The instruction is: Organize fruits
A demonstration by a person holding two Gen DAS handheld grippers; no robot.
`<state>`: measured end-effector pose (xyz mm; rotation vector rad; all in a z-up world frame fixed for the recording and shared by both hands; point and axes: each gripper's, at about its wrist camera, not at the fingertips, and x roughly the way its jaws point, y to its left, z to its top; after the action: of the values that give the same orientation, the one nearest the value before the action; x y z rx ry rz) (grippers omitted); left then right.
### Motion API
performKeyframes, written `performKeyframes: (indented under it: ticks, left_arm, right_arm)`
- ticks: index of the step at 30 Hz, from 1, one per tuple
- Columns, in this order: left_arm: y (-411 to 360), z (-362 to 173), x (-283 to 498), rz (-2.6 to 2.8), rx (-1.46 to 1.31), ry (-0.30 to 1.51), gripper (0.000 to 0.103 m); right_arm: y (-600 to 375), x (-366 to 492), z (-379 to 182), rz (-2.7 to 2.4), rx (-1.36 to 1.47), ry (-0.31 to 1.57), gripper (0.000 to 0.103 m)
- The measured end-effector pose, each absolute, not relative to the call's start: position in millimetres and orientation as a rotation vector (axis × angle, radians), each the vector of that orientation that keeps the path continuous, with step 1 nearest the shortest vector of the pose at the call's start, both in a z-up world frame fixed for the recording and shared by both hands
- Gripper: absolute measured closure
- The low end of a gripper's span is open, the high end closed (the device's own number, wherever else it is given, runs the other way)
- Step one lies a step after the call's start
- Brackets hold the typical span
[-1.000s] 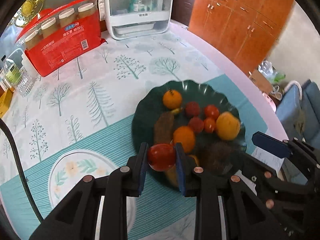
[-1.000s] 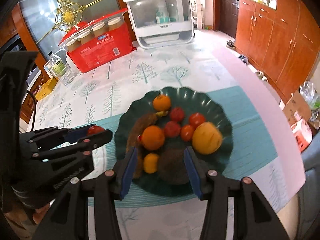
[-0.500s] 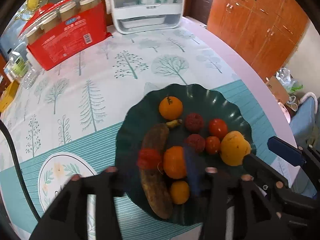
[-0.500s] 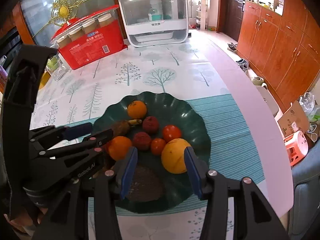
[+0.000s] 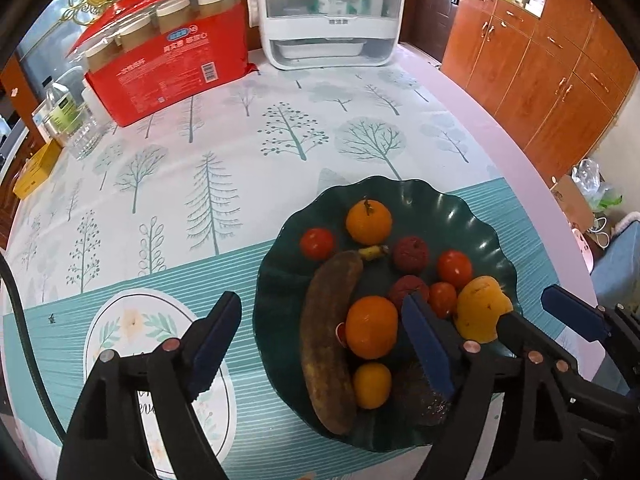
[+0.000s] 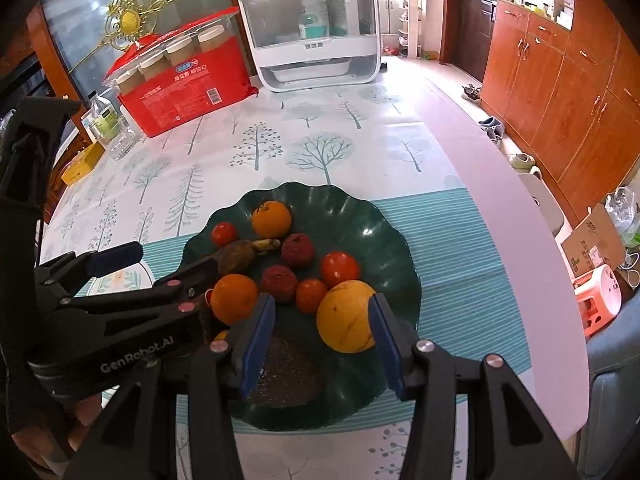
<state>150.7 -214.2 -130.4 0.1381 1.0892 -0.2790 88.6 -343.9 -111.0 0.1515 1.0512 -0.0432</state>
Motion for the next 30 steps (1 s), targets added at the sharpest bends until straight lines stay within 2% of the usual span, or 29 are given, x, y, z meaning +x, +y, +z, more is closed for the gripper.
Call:
performKeyframes:
  ticks: [14,30]
  left_arm:
    - [-175,-106,115,-0.207,0.113,1.064,0.021]
    - [-108,-46,29,-0.09,0.074,1.0,0.015]
  right_arm:
    - [-322,77,-106,-0.013,0.148,1.07,0.053]
    - [-276,32,-49,0.04,0.165,1.03,0.053]
